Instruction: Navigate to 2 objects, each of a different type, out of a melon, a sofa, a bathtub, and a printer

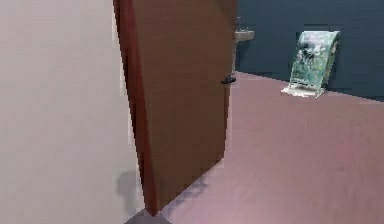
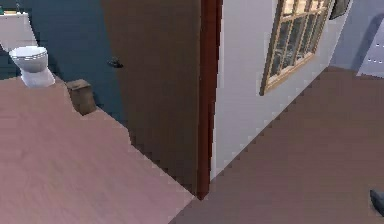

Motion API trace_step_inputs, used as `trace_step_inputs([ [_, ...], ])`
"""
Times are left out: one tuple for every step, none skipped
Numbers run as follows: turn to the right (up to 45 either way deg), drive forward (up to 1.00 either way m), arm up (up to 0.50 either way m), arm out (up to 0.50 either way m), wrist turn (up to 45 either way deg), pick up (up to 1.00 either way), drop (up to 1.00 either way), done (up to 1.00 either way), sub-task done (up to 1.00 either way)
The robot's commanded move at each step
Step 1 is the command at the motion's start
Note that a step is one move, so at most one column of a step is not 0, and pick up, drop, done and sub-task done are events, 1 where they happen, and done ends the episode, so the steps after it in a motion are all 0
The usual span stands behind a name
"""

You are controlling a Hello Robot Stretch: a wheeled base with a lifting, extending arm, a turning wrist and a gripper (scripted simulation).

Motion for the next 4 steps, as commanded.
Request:
trace_step_inputs([
  [33.0, 0.00, 0.00, 0.00, 0.0, 0.00, 0.00, 0.00, 0.00],
  [0.0, 1.00, 0.00, 0.00, 0.0, 0.00, 0.00, 0.00, 0.00],
  [0.0, 0.80, 0.00, 0.00, 0.0, 0.00, 0.00, 0.00, 0.00],
  [-36.0, 0.00, 0.00, 0.00, 0.0, 0.00, 0.00, 0.00, 0.00],
])
